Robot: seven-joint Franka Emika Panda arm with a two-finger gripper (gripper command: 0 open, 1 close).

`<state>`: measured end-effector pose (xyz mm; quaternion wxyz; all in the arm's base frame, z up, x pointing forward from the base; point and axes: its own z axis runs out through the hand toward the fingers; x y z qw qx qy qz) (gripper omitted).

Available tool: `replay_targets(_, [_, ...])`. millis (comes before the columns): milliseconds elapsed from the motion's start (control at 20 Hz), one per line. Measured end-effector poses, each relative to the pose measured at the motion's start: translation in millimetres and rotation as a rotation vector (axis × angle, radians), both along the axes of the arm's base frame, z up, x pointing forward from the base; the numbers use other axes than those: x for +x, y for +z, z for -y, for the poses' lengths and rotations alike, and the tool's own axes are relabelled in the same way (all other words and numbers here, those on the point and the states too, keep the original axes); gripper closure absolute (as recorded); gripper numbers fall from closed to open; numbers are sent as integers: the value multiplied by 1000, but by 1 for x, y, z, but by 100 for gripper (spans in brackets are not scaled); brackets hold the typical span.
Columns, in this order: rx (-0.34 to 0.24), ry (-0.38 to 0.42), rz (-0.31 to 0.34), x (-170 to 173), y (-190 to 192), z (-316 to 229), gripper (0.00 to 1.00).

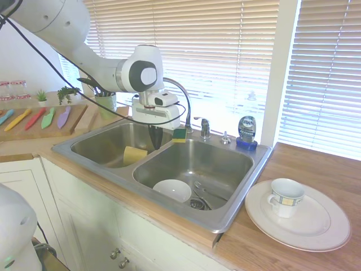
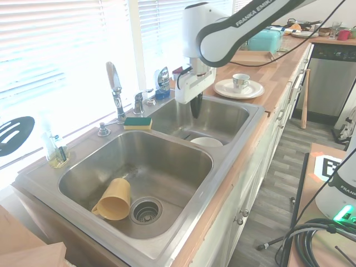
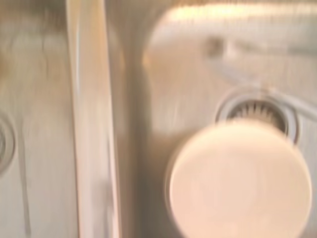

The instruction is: Turn off the faucet

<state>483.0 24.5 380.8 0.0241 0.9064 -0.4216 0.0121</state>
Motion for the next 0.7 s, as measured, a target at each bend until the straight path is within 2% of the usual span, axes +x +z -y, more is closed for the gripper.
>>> replay_targets(50, [3,-5,-2,-9,0,1,100])
replay_targets(100, [4,-10,-4,-16,0,4,0])
replay_targets(450, [18,-30,-20,-59,-11,7,0])
replay_targets(700, [32,-40,-14,-69,-15,10,0])
